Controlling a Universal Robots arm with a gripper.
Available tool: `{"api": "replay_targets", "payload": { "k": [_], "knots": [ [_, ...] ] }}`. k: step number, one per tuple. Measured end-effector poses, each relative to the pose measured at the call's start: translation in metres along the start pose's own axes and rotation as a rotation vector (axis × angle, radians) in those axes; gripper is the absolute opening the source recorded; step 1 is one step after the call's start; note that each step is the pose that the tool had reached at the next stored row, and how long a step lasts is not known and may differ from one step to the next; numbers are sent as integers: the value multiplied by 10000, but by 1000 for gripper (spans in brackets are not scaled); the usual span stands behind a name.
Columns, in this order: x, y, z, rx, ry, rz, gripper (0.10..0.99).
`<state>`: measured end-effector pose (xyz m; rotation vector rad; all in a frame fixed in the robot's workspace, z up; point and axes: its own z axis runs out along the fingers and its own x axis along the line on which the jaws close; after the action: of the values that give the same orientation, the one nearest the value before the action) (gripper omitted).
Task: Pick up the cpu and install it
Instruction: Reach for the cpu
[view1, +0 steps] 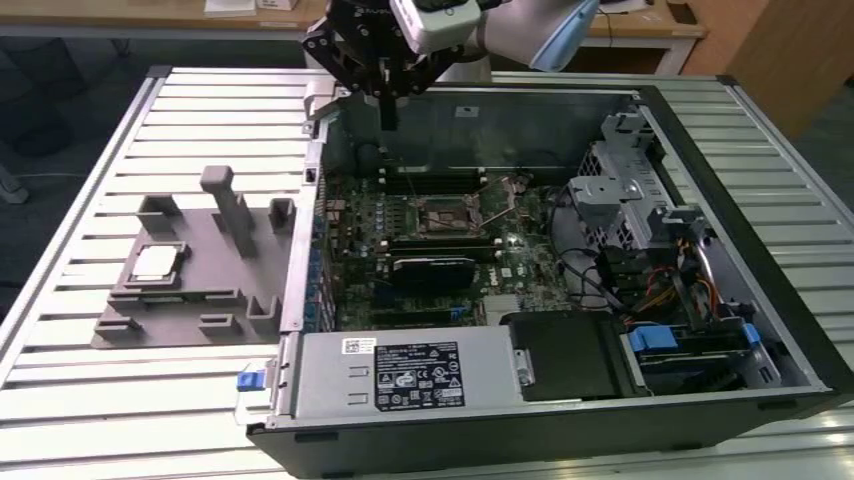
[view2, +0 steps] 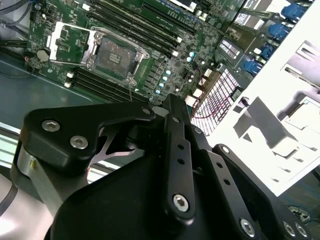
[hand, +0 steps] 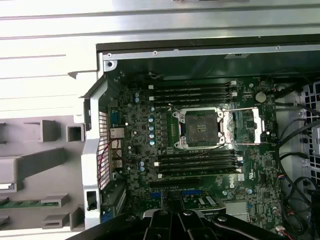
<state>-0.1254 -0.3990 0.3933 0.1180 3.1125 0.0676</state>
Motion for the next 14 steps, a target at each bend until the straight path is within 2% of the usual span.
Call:
{"api": "replay_targets", "payload": {
  "k": [14],
  "knots": [
    [122, -9, -3, 0, 0, 0, 106]
  ]
}}
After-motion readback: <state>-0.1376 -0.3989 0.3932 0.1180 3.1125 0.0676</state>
